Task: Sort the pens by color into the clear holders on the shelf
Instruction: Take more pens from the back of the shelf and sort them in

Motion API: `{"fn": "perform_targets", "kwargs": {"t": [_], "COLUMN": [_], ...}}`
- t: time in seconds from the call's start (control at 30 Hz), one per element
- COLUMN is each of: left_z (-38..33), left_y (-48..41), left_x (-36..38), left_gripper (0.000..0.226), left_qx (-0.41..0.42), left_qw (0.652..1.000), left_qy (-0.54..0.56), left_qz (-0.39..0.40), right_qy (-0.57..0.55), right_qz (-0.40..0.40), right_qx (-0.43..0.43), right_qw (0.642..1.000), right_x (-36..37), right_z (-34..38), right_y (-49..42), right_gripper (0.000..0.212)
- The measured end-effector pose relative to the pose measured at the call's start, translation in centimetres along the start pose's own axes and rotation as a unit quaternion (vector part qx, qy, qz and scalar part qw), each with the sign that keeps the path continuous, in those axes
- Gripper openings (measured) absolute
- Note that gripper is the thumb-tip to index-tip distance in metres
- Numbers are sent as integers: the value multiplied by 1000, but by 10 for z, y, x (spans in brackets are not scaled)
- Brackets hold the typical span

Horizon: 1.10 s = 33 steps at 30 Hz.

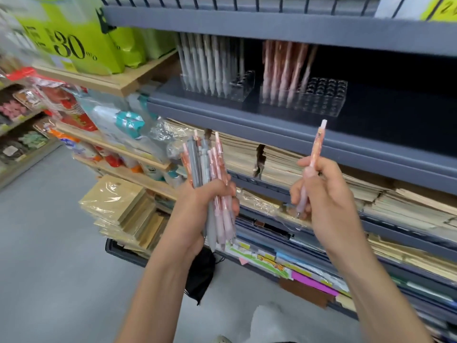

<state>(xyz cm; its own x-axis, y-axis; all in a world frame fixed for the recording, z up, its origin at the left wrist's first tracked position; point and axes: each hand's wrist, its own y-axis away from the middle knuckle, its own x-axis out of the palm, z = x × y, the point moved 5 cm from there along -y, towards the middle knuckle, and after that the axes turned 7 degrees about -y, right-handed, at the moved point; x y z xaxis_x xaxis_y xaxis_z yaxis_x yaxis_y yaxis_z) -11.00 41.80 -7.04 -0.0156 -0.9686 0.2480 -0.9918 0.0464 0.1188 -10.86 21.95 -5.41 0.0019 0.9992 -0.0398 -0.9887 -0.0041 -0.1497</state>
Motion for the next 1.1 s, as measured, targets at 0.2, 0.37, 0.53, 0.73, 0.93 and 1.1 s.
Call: {"fn": "perform_targets", "kwargs": {"t": [0.2,0.37,0.53,0.73,0.93,1.1], "left_z": [-6,-13,-16,-20,-24,-25], "left_y": [-56,-101,-133,-154,-165,-167], "left_x": [-12,-17,-20,-16,-22,-26], "left_gripper": [26,25,32,24,9,25], "left_qx": [-22,-40,-41,-61,-90,-103], "left_qw": [999,998,997,994,988,986], "left_qy": [6,-10,-4,-2,-48,-67], "left_qz": [35,51,67,95,115,109], "right_qy": [-24,-7,7,58,152,265], "right_qz": [-64,-142,-227,-342,-349,-341], "right_qx": [-38,-88,-123,-172,-149,-90], "right_qw": [997,986,966,922,913,897], "right_x": [2,-5,-19,-35,-38,-35], "right_z": [5,13,16,25,17,22], "right_y": [-42,-77,-108,-136,-168,-192], "right_gripper": [20,16,13,17,22,10]}}
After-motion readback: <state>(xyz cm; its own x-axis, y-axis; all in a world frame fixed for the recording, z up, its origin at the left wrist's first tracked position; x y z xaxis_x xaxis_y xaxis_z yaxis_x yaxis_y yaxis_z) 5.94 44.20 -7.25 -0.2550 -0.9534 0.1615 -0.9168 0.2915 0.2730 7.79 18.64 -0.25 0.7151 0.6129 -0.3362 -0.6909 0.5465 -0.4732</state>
